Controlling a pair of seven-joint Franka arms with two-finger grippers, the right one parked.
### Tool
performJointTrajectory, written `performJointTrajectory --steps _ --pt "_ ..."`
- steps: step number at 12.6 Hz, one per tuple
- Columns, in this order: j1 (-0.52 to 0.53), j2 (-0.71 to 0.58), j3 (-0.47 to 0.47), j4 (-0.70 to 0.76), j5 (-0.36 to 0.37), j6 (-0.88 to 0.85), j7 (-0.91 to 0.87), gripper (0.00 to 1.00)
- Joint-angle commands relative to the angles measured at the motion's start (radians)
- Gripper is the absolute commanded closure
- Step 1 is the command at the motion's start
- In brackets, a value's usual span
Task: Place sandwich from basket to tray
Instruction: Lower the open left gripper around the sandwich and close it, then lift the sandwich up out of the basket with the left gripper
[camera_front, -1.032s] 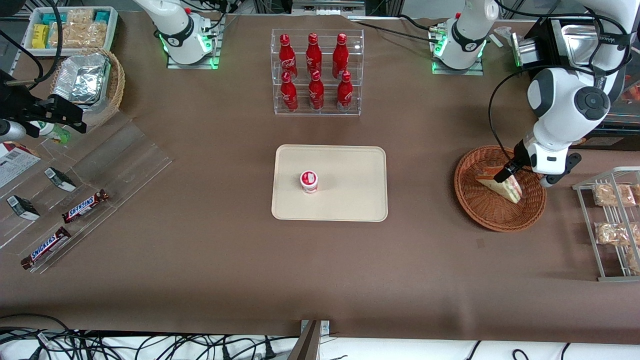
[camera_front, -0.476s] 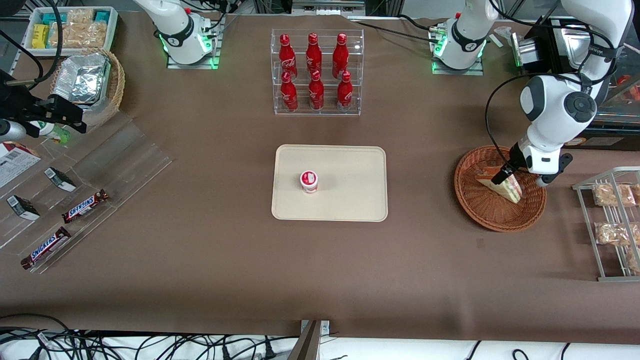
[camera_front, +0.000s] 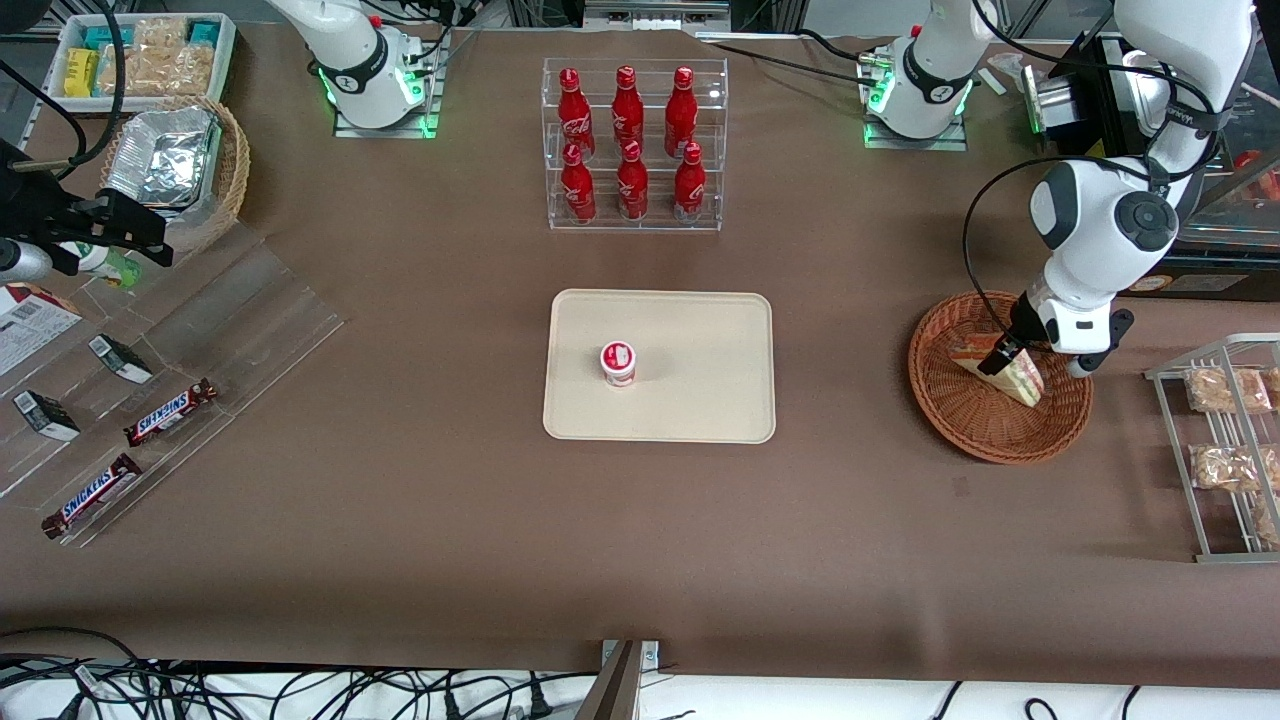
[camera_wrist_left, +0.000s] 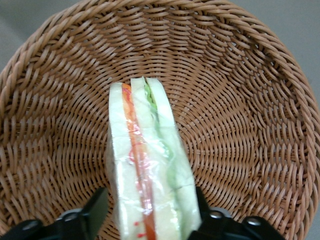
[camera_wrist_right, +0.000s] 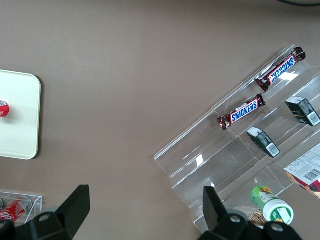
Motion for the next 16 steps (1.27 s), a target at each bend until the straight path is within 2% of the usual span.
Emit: performJointTrajectory --steps 1,3,5,7,10,16 --pt "-0.002 0.008 -0.001 0.012 0.021 0.001 -0.027 1.00" --pt "-0.002 -0.007 -0.004 0.029 0.021 -0.031 -0.025 1.00" --pt "-0.004 -0.038 -0.013 0.084 0.027 -0.144 -0.015 1.00" --pt "-0.004 -0.064 -0.025 0.171 0.093 -0.293 -0.013 1.00" --pt "-0.004 -0.070 -0.097 0.317 0.098 -0.464 -0.004 1.00" --pt "-0.004 -0.069 -0.225 0.523 0.098 -0.740 0.307 1.00"
